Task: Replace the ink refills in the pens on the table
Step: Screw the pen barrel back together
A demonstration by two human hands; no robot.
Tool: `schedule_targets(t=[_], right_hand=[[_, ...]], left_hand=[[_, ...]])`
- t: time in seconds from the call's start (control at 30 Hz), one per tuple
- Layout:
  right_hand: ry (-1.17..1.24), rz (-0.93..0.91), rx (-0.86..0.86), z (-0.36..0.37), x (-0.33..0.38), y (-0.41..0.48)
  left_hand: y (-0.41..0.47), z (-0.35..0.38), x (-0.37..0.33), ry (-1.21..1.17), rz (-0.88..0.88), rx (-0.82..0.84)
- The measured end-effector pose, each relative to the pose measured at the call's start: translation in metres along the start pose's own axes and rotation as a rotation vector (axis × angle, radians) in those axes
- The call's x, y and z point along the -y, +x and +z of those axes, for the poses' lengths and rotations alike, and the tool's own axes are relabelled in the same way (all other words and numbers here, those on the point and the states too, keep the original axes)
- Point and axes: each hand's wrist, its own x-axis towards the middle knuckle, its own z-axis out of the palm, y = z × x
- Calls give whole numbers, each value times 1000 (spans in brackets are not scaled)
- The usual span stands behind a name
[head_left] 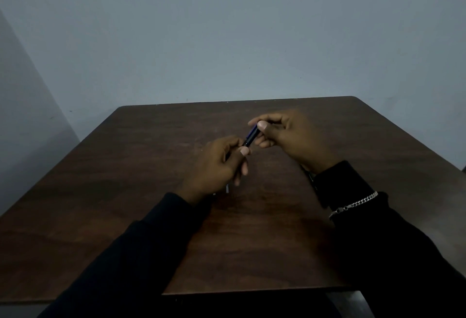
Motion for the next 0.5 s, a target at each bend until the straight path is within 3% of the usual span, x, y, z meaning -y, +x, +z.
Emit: schedule_targets(t=[0.23, 0.37, 0.5], right_hand=[[-60, 26, 5, -4, 0, 2], [-55, 130, -19, -22, 4, 2], [-344, 265, 6, -45, 0, -5]], left_hand=[[0, 8, -11, -156, -70, 71], [5, 14, -14, -242, -145, 62], [9, 15, -17, -165, -256, 9]])
